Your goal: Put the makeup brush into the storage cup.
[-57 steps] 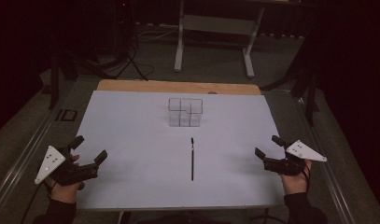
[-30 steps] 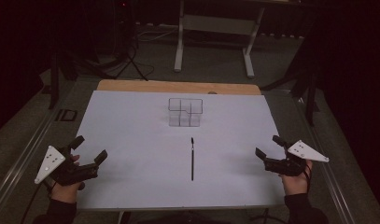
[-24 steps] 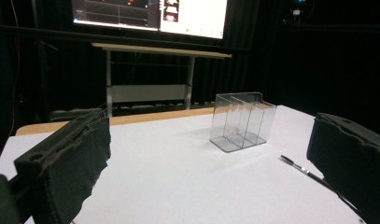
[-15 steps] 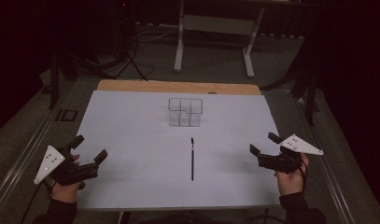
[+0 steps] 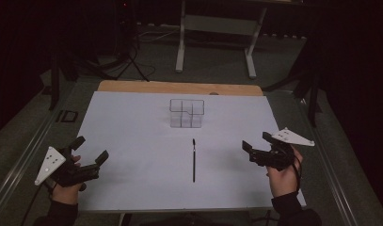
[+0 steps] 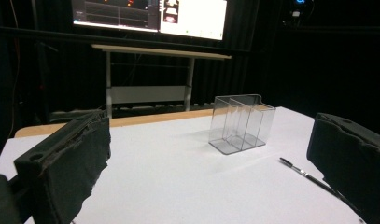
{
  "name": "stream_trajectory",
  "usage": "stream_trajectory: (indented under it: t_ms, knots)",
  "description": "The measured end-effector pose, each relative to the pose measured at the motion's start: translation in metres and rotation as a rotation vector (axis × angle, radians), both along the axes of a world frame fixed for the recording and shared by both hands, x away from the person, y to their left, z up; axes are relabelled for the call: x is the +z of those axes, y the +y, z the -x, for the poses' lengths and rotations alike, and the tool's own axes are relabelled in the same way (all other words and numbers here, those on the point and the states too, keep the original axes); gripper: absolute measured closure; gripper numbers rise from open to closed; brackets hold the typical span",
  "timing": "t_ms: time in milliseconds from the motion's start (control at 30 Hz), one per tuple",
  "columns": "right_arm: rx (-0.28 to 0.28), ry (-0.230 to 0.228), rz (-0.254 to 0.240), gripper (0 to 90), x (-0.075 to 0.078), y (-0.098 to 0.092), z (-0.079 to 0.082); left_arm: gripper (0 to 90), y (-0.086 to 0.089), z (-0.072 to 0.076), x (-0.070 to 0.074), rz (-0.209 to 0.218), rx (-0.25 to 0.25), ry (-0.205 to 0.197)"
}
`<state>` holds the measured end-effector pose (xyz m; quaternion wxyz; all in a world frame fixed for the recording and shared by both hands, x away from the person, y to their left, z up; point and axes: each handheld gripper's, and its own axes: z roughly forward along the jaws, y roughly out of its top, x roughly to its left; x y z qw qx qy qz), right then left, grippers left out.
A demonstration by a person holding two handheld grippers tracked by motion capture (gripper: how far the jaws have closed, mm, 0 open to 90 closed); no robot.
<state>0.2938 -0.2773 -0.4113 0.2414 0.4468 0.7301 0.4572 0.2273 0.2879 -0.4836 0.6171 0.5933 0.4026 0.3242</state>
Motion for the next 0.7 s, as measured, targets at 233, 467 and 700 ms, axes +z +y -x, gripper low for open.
stream_trajectory:
  t_ms: [233, 467, 700]
  knots:
    - [0.011, 0.026, 0.009, 11.2, 0.002, 0.017, 0.002, 0.1, 0.000, 0.000, 0.000, -0.003, 0.000, 0.005]
    - [0.021, 0.125, 0.096, 10.1, -0.001, 0.049, -0.001, 0.1, -0.001, -0.001, 0.000, -0.007, -0.002, 0.006]
    - [-0.005, 0.167, 0.088, 10.1, -0.007, 0.085, -0.006, 0.1, -0.001, -0.001, 0.000, -0.005, -0.006, 0.007]
